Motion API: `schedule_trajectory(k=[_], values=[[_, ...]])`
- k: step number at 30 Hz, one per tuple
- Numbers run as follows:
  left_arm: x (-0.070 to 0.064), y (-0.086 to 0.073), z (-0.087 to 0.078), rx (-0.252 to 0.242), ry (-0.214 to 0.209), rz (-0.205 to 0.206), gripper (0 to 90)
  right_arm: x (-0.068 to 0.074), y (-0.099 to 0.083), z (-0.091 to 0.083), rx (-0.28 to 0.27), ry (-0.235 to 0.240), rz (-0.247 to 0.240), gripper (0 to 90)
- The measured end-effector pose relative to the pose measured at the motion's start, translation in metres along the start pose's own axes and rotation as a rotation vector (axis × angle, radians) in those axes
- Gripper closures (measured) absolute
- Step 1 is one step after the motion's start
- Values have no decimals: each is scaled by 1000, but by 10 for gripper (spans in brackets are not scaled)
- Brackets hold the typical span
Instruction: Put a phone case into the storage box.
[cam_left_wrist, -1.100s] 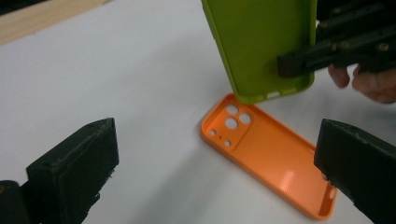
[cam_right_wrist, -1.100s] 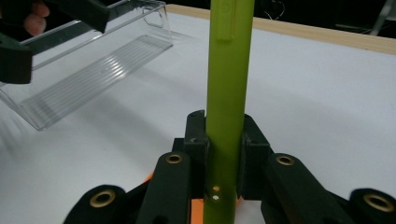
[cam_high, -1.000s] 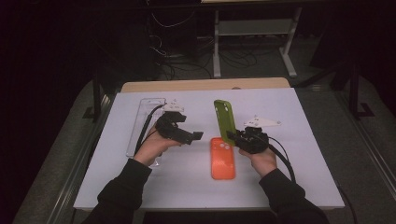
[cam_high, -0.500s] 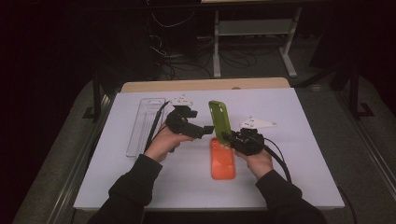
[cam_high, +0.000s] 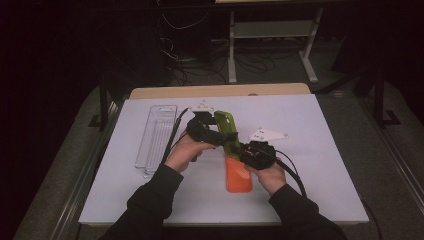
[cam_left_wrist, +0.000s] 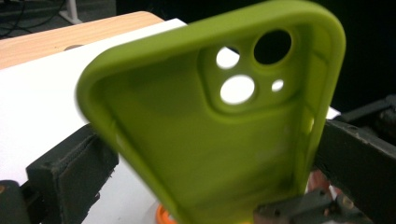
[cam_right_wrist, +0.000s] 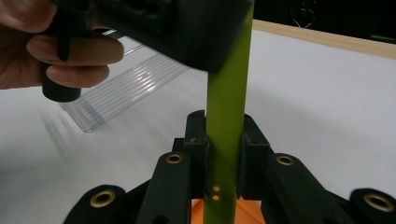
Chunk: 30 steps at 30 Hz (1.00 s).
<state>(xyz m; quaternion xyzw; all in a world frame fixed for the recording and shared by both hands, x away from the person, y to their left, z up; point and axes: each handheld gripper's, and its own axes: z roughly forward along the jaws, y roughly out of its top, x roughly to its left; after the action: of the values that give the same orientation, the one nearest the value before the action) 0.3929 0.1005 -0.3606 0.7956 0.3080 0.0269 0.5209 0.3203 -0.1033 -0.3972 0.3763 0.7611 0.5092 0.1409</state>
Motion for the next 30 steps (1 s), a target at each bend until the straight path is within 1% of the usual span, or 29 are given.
schedule_trajectory(k=[2, 4, 5, 6, 7, 8, 10, 12, 13, 16, 17, 18, 19, 20, 21, 22, 26, 29, 30], values=[[1, 0, 2, -13, 10, -6, 0, 1, 0, 1, 6, 2, 2, 756], [3, 1, 2, -16, 7, -12, 0, 2, 0, 2, 6, 4, -4, 756], [3, 1, 2, -27, 7, -23, 0, 2, -1, 3, 7, 5, -1, 756], [3, 1, 1, -32, 13, -27, 36, 2, -1, 3, 6, 5, -2, 756], [3, 1, 1, -43, 4, -36, 72, 3, -1, 4, 10, 4, -1, 756], [3, 1, 1, -46, 3, -45, 80, 3, -2, 4, 13, 4, -2, 756], [3, 1, 1, -53, 5, -33, 91, 3, -2, 4, 13, 3, -4, 755], [2, 1, 1, -59, 7, -33, 101, 3, -2, 5, 13, -1, -8, 755], [2, 1, 1, -61, 6, -25, 105, 3, -2, 5, 14, -3, -9, 755], [3, 2, 0, -51, -5, -30, 117, 3, -2, 5, 18, -5, -17, 751], [2, 2, 1, -55, -10, -50, 119, 3, -2, 5, 23, -5, -18, 748], [4, 2, -1, -44, -11, -41, 122, 3, -2, 5, 28, -6, -19, 741], [4, 2, -1, -44, -8, -48, 125, 4, -2, 6, 31, -4, -26, 699], [4, 2, -2, -50, -6, -46, 126, 4, -2, 6, 35, 1, -35, 631], [7, 3, -4, -48, -3, -37, 127, 4, -2, 6, 42, -4, -34, 573], [7, 4, -6, -55, -6, -47, 129, 4, -2, 6, 52, -6, -34, 535], [15, 8, -15, -66, 17, -38, 131, -1, -2, 1, 59, 3, -40, 421], [21, 14, -24, -68, 50, -36, 131, -5, -3, -4, 66, 9, -47, 357], [23, 15, -26, -67, 56, -42, 131, -8, -4, -6, 72, 4, -46, 321]])
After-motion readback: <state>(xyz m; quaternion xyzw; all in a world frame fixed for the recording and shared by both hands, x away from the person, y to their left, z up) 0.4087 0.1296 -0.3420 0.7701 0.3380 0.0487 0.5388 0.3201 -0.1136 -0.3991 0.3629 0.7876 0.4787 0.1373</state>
